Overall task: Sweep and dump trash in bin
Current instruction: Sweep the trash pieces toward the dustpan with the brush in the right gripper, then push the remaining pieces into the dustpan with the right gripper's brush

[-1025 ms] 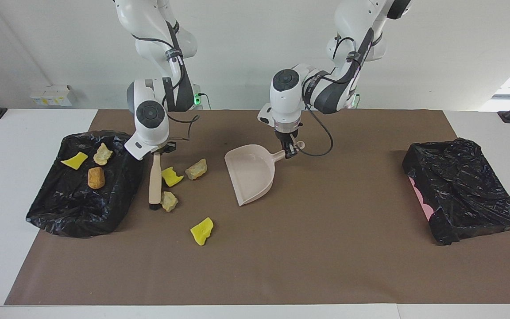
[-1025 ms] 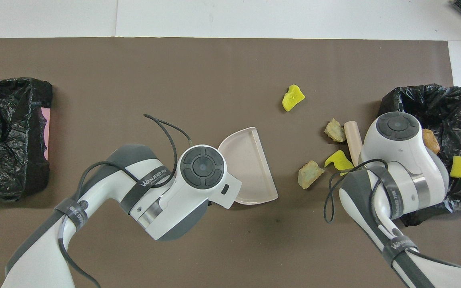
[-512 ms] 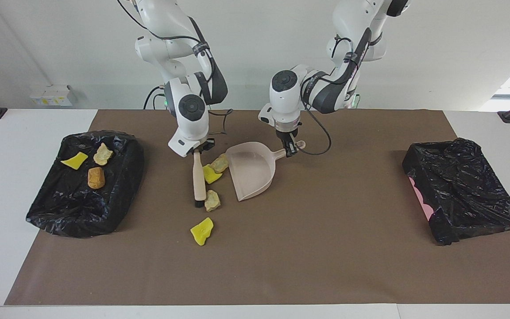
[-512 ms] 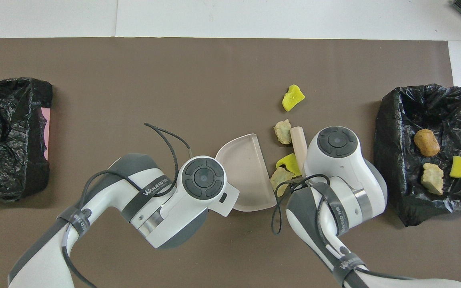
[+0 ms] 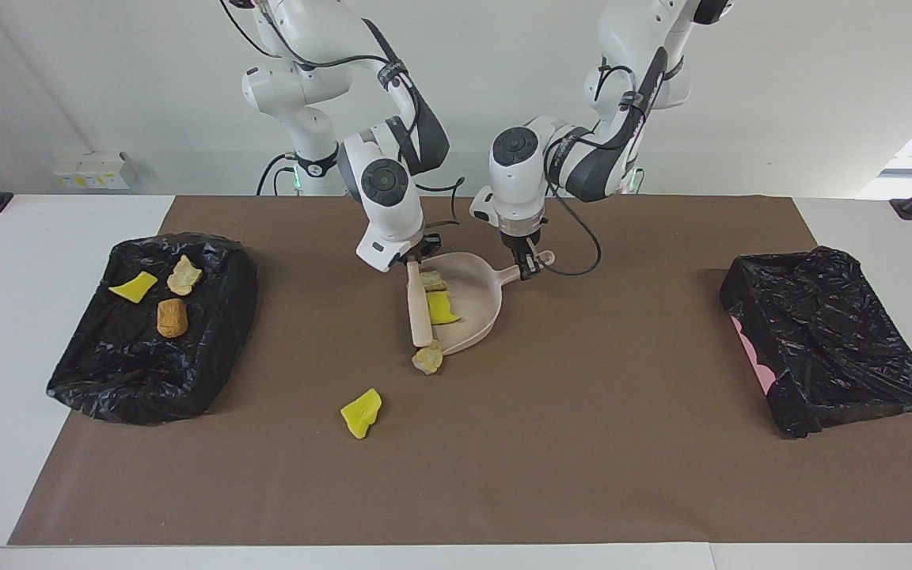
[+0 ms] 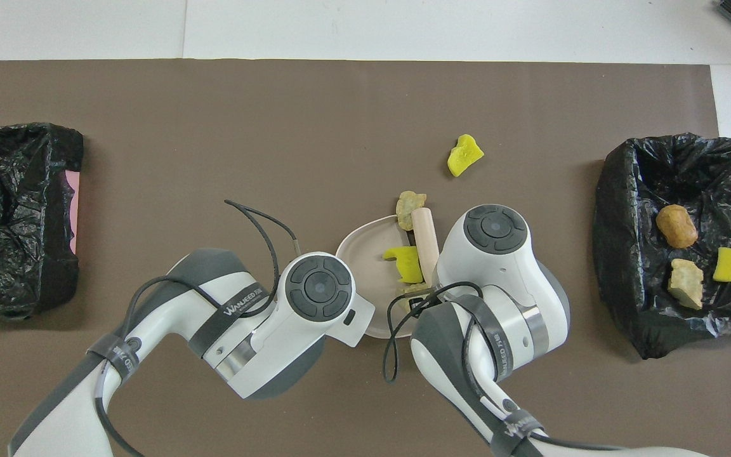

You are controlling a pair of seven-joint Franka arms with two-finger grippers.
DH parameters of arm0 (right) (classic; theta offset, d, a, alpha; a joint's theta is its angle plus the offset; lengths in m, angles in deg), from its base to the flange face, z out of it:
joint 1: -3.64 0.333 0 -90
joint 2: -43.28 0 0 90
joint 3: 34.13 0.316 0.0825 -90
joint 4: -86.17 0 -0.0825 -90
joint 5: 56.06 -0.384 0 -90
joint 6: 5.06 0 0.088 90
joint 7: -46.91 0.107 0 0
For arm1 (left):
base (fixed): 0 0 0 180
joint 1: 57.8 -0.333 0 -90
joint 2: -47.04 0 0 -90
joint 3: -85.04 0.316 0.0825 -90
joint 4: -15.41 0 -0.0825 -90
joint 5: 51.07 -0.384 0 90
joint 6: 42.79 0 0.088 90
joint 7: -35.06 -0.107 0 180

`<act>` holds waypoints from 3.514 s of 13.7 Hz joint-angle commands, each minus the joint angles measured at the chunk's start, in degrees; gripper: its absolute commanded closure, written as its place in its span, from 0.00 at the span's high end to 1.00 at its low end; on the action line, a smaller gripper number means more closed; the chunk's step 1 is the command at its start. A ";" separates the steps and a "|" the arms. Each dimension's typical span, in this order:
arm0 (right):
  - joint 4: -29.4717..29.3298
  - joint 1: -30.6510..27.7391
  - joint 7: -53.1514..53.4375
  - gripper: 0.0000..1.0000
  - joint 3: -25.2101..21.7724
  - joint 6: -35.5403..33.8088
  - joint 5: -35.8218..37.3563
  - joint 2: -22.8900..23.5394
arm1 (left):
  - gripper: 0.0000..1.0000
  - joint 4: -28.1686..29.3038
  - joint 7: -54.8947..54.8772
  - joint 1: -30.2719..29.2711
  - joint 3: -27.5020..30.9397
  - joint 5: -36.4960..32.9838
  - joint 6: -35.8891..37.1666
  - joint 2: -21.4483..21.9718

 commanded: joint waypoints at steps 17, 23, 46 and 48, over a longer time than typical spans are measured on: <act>-22.39 -14.47 -15.22 0.00 -0.46 -3.79 24.89 14.83 | 0.00 1.71 2.92 -3.76 1.91 0.83 -1.62 1.52; -21.90 -9.56 -15.31 0.00 1.11 -4.67 23.59 15.21 | 0.00 1.80 3.27 -3.76 2.00 0.83 -1.10 1.69; -14.51 -11.48 -13.99 0.00 6.92 -10.02 -0.85 5.19 | 0.00 1.27 -7.71 -4.64 4.99 0.83 -3.65 1.26; -14.16 -12.01 -13.90 0.00 7.01 -10.56 1.16 4.75 | 0.00 1.27 -9.81 -4.64 5.86 0.83 -3.47 1.61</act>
